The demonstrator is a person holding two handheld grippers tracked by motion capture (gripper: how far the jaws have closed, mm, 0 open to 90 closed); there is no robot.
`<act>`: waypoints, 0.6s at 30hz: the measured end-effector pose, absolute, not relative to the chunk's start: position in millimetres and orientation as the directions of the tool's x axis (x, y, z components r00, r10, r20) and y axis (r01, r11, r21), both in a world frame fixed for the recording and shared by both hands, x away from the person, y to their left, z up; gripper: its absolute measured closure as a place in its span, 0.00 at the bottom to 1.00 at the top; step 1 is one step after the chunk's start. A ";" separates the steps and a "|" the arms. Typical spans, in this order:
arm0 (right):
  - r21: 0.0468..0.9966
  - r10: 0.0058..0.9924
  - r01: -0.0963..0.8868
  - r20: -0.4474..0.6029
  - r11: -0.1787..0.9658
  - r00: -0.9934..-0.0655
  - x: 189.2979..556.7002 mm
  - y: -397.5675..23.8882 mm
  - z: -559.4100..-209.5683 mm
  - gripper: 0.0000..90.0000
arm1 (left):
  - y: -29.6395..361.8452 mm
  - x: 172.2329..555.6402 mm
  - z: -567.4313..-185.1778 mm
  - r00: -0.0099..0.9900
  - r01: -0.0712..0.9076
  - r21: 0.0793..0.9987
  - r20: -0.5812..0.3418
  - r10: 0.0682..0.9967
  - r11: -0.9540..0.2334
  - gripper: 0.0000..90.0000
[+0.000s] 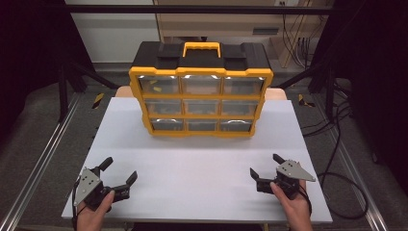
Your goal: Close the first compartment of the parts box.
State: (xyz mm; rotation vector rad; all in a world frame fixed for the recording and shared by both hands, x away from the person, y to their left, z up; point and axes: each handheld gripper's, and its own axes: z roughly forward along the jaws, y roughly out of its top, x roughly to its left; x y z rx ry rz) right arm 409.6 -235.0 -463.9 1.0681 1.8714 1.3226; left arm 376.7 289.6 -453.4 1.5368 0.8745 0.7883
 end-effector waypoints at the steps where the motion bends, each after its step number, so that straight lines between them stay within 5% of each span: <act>1: 0.947 0.868 0.267 -0.025 0.180 -0.496 409.6 -235.0 -464.0 0.04 | 288.3 376.2 -454.4 0.502 0.107 0.991 0.018 0.865 -0.083 0.02; 18: 0.966 0.856 0.192 -0.052 0.174 -0.515 408.0 -230.1 -468.0 0.05 | 271.1 395.5 -466.8 0.528 0.095 0.995 -0.022 0.849 -0.033 0.02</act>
